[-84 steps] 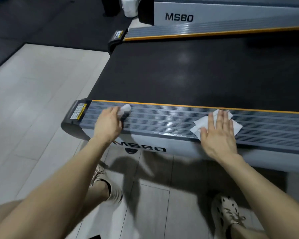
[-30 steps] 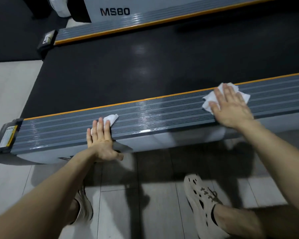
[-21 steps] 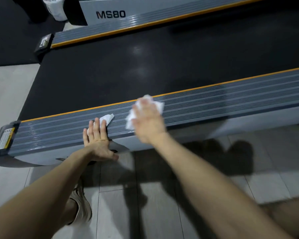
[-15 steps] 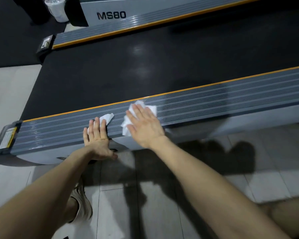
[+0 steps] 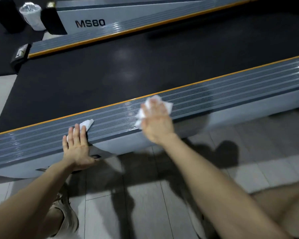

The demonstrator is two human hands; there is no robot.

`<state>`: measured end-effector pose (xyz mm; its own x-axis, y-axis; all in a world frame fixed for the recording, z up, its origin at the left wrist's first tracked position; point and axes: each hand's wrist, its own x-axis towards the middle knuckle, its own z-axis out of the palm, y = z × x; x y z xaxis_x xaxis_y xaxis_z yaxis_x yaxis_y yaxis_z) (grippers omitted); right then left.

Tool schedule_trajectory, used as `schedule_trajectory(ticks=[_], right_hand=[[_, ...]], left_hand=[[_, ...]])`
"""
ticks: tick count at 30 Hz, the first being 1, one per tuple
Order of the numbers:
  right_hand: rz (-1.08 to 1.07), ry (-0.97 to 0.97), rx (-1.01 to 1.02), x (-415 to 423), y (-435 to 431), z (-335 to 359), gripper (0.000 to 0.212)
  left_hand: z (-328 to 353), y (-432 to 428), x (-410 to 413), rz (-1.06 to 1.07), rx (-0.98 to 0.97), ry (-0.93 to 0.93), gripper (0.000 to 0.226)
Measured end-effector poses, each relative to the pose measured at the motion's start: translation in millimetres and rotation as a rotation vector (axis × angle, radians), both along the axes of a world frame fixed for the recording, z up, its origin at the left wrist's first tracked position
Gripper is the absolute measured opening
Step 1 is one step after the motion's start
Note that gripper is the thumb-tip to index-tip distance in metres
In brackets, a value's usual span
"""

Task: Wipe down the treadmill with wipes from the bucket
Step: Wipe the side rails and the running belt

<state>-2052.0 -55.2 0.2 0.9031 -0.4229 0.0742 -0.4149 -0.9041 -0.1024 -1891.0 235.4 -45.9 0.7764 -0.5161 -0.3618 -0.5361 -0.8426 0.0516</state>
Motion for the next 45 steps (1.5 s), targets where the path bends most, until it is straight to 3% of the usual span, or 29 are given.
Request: schedule_trajectory(ticks=[3,7,11,14,17,20,23,26,31,33,34,36,39,42,45], right_hand=[[0.179,0.055,0.071,35.2,72.4,-7.8,0.07],[0.25,-0.015,0.045,-2.1,20.7,-5.6,0.063],[-0.012,0.002,-0.072,-89.2,-128.9,14.9,0.066],[-0.339,0.138,-0.017,-147.1,-240.8,48.5,0.062],[-0.466,0.175,0.019,-151.2,-275.9,63.2,0.064],[-0.209,0.133,-0.089,-108.1,-221.1,49.9,0.08],[0.129,0.168,-0.037,-80.7,-153.0,29.0,0.076],[0.212,0.208,-0.058,-86.2,-182.1,38.2,0.075],[-0.387,0.214,0.015,-155.0,-354.3,72.7,0.078],[-0.56,0.234,0.021,-165.0,-377.7,80.4,0.077],[-0.552,0.251,-0.006,-157.0,-370.8,81.5,0.075],[-0.329,0.235,-0.132,-126.0,-326.2,74.8,0.082],[-0.021,0.179,-0.074,-74.4,-238.9,49.5,0.077],[0.055,0.172,0.048,-46.2,-182.4,40.0,0.067],[0.122,0.202,0.0,-61.6,-199.5,47.4,0.067]], left_hand=[[0.3,0.9,-0.5,-0.034,-0.059,-0.045,0.165],[17.7,-41.3,-22.2,-0.296,-0.149,-0.112,0.151],[36.1,-133.7,-62.6,-0.49,-0.254,-0.155,0.147],[49.3,-202.4,-95.8,-0.574,-0.304,-0.167,0.147],[65.8,-258.0,-113.5,-0.592,-0.38,-0.248,0.144],[66.7,-295.0,-113.1,-0.602,-0.436,-0.28,0.146],[51.2,-309.9,-110.0,-0.581,-0.446,-0.268,0.148],[42.7,-310.2,-109.7,-0.572,-0.452,-0.309,0.144],[45.0,-308.7,-110.1,-0.57,-0.459,-0.334,0.143],[44.7,-308.4,-109.6,-0.573,-0.467,-0.34,0.143],[44.6,-308.4,-109.5,-0.576,-0.468,-0.34,0.143],[43.9,-308.5,-108.2,-0.579,-0.476,-0.338,0.142],[43.1,-308.6,-106.3,-0.58,-0.492,-0.333,0.142],[43.2,-308.7,-105.7,-0.593,-0.489,-0.33,0.141],[43.8,-307.4,-106.3,-0.586,-0.477,-0.334,0.143]])
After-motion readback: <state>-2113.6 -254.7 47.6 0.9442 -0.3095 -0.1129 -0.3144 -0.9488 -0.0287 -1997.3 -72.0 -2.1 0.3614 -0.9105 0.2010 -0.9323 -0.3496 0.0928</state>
